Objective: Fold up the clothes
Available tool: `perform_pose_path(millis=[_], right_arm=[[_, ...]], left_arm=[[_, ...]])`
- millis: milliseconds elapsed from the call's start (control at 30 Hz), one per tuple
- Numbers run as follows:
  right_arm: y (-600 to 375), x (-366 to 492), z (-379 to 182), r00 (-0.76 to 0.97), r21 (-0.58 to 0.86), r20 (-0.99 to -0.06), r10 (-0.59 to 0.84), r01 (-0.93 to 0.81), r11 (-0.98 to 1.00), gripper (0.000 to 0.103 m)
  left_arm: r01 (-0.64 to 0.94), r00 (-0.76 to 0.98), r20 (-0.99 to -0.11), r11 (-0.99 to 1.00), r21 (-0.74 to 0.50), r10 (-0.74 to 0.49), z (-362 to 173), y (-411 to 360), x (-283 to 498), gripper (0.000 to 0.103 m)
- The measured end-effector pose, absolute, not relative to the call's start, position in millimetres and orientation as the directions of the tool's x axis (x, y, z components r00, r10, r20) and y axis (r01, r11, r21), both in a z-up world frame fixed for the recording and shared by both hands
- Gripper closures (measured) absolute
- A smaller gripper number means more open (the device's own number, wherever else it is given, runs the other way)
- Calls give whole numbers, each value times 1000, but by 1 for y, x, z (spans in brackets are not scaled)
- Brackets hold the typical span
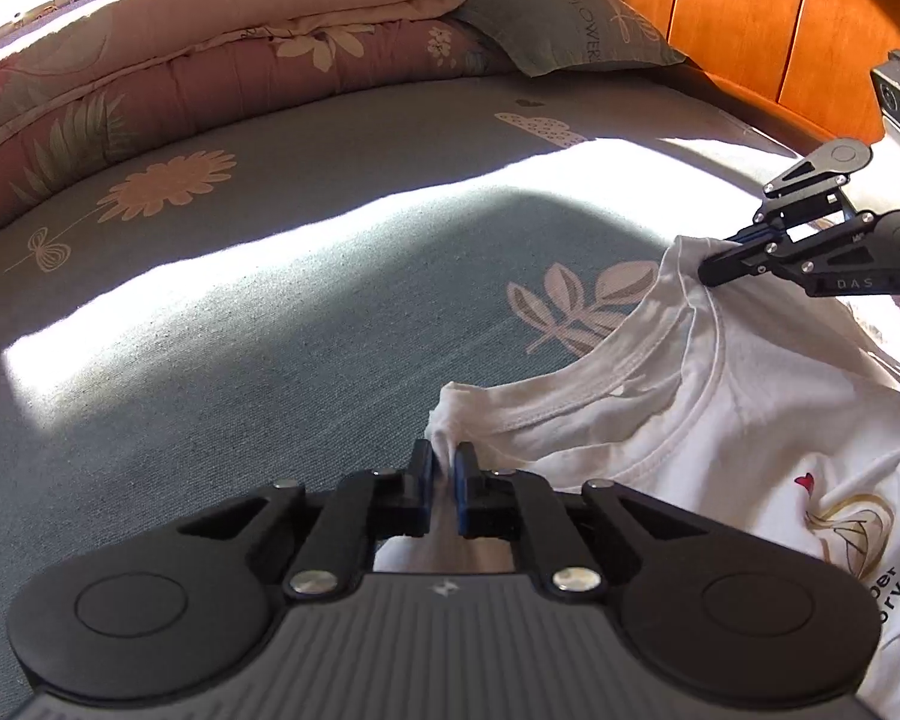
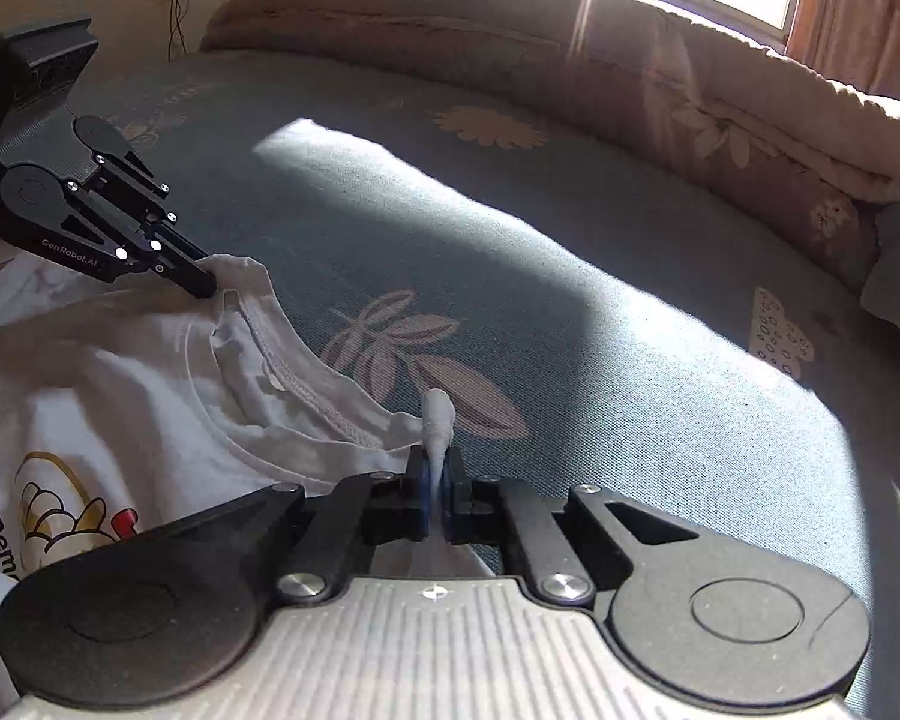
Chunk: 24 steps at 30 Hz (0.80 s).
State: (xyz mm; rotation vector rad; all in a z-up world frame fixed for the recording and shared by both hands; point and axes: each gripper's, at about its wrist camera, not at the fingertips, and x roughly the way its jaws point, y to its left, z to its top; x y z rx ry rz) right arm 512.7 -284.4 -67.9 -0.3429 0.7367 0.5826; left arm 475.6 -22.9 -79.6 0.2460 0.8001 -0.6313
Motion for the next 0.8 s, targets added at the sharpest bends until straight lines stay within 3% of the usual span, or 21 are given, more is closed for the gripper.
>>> perform_pose_path(millis=[100,200,267,333,467,533,633,700,800], right_arm=[[-285,529,-68,621,-80,-695,362,-568,819,97],[-280,539,-86,599,-75,-732,324,-543,836,93],[-280,532,-86,625,-104,-719,303,-528,843,84],[-283,519,-75,657,-114,-693,297,-507,855,67],[-279,494,-51,618,-22,-664,420,-578,816,62],[-265,494,-52,523,65,-691,500,-643,763,56],[-243,504,-75,410,128,-756,510,-672,730,56],[-244,512,-91,433,90,-778,456,-641,762,60],[-269,512,-83,474,167,-743,473,-553,816,56]], left_arm=[[573,524,-740,817,-59,-421,-83,-19,487,96],[546,515,-753,834,-79,-409,-91,-13,487,88],[533,540,-735,842,-78,-410,-85,-5,478,86],[542,581,-695,838,-57,-423,-71,2,463,81],[601,464,-708,776,-189,-532,-67,2,449,57],[589,412,-736,773,-235,-537,-79,-1,450,57],[532,430,-756,815,-230,-494,-97,4,457,59],[443,497,-739,865,-235,-455,-90,21,463,61],[424,521,-702,861,-280,-485,-75,48,464,61]])
